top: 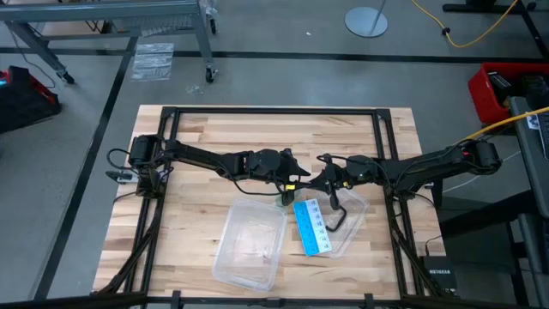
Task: Roll bandage
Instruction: Close the transparent zip bag
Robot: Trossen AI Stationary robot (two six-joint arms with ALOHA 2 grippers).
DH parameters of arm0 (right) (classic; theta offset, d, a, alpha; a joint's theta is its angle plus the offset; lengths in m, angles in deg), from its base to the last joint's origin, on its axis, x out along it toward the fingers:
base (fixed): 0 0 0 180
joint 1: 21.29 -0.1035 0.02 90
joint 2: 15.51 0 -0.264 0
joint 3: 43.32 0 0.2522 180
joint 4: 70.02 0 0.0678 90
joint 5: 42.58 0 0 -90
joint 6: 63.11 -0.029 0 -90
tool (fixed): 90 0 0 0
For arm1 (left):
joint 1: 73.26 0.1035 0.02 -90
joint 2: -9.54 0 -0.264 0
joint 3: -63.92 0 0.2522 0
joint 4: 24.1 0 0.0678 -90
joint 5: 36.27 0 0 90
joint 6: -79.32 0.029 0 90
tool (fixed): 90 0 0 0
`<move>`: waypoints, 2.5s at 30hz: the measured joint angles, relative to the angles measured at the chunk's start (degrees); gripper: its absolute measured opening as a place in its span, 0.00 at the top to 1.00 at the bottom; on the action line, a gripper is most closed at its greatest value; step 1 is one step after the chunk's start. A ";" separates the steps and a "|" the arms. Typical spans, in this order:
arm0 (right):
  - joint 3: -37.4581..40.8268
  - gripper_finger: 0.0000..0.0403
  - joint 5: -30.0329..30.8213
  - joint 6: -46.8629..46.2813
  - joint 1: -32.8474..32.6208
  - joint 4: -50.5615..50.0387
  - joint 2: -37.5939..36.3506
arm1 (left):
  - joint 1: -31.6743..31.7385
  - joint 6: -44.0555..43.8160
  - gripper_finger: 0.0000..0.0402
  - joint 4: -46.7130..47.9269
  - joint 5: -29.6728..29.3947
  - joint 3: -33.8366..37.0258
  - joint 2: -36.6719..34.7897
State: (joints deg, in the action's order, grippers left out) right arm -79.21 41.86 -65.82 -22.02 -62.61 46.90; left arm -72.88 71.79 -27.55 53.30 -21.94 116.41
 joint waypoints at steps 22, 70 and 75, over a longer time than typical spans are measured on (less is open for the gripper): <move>0.02 0.92 -0.08 0.07 -0.01 2.05 -0.07 | -0.31 3.49 0.76 1.75 0.00 0.00 0.00; 0.15 0.80 0.04 0.00 -0.02 -2.11 0.04 | -0.39 9.50 1.00 -2.75 -0.04 -0.11 -0.13; 0.15 0.81 -0.38 0.00 -0.02 -1.85 0.02 | -0.36 9.49 1.00 -1.62 -0.04 -0.11 -0.13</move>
State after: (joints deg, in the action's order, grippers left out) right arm -79.06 41.48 -65.81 -22.04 -64.46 46.92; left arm -73.23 81.27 -29.17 53.26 -22.05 116.27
